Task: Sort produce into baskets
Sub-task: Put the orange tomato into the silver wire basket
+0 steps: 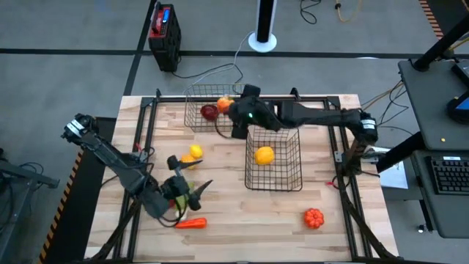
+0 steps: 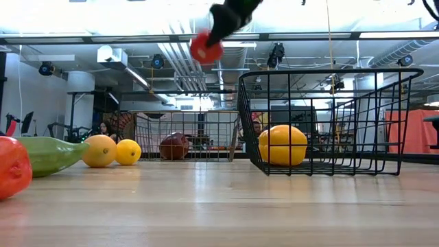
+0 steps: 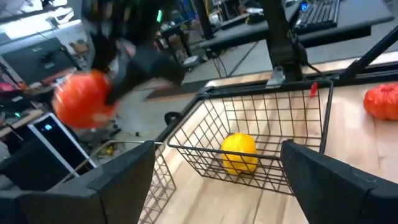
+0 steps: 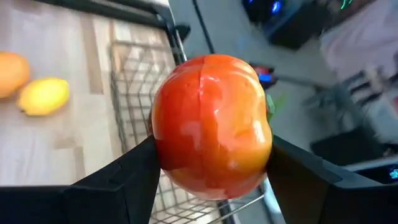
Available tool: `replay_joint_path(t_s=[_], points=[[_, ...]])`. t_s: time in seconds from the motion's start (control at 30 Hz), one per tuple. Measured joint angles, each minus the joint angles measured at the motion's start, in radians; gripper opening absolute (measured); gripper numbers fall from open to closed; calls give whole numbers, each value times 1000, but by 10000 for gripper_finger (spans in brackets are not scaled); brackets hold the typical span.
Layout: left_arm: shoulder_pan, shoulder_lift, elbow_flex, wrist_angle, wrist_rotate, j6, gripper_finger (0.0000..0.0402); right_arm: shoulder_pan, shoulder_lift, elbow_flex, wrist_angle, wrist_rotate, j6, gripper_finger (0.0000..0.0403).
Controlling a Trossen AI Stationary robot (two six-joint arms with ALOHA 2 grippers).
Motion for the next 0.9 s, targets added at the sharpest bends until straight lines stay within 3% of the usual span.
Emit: replay_joint_path(t_s=[0.2,0.67,0.9], points=[[-60,-36,0,1,-41,1,327,-75,75,0,-76,-31,36,249],[-60,-61,0,-6,-137,1,327,-83,170,12,-170,13,-3,249],[-44,-61,0,-10,-218,2,327,-85,183,102,-128,-20,136,249]])
